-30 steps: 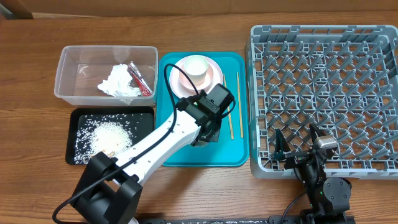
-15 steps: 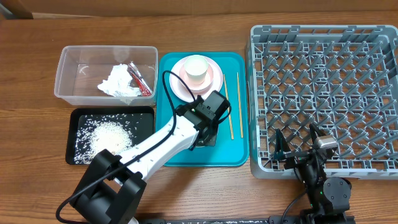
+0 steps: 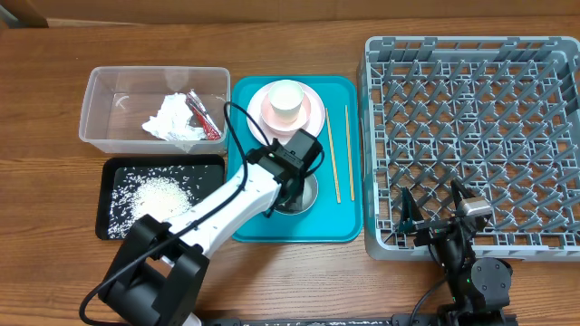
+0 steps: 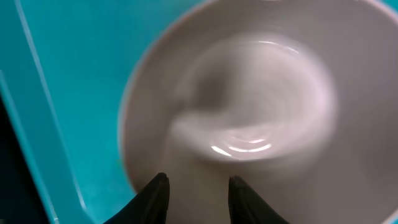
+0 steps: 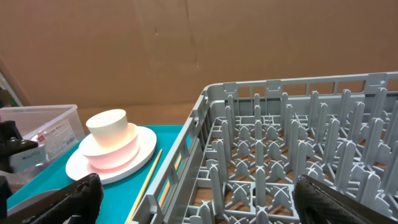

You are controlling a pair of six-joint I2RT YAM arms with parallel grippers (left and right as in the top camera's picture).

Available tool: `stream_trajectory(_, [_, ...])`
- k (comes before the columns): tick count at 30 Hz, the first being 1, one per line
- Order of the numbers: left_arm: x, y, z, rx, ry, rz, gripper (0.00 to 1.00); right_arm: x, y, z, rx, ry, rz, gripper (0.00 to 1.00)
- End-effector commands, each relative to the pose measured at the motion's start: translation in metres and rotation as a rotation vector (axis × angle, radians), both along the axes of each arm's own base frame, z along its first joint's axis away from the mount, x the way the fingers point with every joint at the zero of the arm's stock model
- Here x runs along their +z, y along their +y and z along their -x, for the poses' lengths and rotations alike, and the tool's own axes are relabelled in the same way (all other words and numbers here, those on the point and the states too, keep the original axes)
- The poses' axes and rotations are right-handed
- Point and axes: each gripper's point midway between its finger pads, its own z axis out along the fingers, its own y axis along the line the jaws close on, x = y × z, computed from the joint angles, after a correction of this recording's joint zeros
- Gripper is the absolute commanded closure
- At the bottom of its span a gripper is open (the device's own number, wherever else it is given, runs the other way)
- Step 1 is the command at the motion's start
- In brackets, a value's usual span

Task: Sort waste into correct bins and load items into the dishwasher
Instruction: 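Lower the white bowl onto the teal tray and release it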

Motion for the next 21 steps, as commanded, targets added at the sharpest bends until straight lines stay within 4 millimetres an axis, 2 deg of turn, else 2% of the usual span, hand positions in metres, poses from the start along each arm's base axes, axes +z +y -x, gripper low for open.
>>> stream_trajectory(1, [-0.002,0.012,-0.002,0.021,0.005,-0.028,0.67,-0.001,-0.001,0.0,-0.007,-0.008,-0.001,0.0])
stream_trajectory(6, [-0.003,0.008,0.0,0.026,0.027,0.007,0.82,-0.001,-0.001,0.0,-0.007,-0.007,-0.001,0.0])
stream_trajectory(9, [0.002,-0.002,-0.001,0.022,0.04,0.059,0.86,-0.001,-0.001,0.0,-0.007,-0.007,-0.001,0.0])
stream_trajectory(11, [0.014,-0.008,-0.006,0.022,0.037,0.086,0.87,-0.001,-0.001,0.0,-0.007,-0.007,-0.001,0.0])
stream_trajectory(16, [0.067,-0.012,-0.029,0.046,-0.004,0.113,0.86,-0.001,-0.001,0.0,-0.007,-0.007,-0.001,0.0])
stream_trajectory(19, [0.104,-0.003,-0.046,0.073,-0.041,0.127,0.82,-0.001,-0.001,0.0,-0.007,-0.007,-0.001,0.0])
stream_trajectory(20, [0.116,0.004,-0.053,0.091,-0.058,0.132,0.76,-0.001,-0.001,0.0,-0.007,-0.007,-0.001,0.0])
stream_trajectory(21, [0.126,0.013,-0.059,0.117,-0.071,0.134,0.65,-0.001,-0.001,0.0,-0.007,-0.007,-0.001,0.0])
